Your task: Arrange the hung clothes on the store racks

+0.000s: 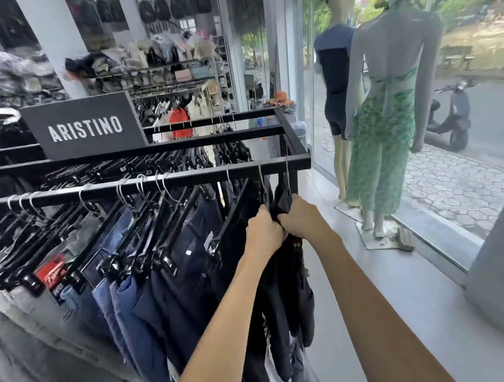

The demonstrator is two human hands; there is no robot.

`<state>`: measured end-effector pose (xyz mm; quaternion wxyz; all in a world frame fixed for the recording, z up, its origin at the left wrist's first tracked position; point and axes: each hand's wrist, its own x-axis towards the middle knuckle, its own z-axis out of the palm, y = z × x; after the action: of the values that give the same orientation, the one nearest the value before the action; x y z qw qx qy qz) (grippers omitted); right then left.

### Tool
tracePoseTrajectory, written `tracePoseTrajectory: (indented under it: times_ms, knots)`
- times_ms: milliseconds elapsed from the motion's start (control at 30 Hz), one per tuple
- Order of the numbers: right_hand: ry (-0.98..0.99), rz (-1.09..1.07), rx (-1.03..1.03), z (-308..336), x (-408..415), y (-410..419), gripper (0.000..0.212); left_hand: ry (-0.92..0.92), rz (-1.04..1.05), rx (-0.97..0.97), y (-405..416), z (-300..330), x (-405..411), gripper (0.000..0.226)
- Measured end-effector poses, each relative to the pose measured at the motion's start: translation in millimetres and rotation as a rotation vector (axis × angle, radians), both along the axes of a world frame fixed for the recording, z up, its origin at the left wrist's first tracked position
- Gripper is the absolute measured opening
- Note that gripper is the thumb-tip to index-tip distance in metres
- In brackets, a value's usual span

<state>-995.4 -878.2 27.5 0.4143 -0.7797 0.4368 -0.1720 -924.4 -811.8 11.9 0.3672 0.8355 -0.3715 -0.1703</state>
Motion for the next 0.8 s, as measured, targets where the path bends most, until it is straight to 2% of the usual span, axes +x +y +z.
tracePoseTrajectory:
  times_ms: [133, 267, 367, 533, 667, 800]
  knots:
    - [-0.094, -0.034, -0.053, -6.9, -5.1, -9.9, 0.044, 0.047, 0.011, -0.055, -7.2, 5.9, -16.9, 0.039]
    - [-0.139, -0.046, -0.025, -6.5, -8.6, -10.4, 0.064, 0.054, 0.085, -0.06, -15.0, 10.4, -18.9, 0.043]
    - [-0.154, -0.078, -0.053, -12.1, -5.4, -11.5, 0.055, 0.017, 0.103, -0.049, -16.2, 9.3, -16.3, 0.043]
    - [-0.046, -0.048, -0.09, -15.9, -1.1, -13.6, 0.056, 0.001, 0.098, -0.011, -16.1, 5.9, -11.9, 0.051]
    - [0.015, -0.028, -0.085, -17.6, -1.0, -16.0, 0.068, 0.012, 0.098, 0.011, -16.4, -3.7, -15.6, 0.061]
    - [0.03, -0.032, -0.104, -20.7, -1.3, -16.8, 0.074, -0.037, 0.118, -0.001, -15.9, -6.3, -18.1, 0.058]
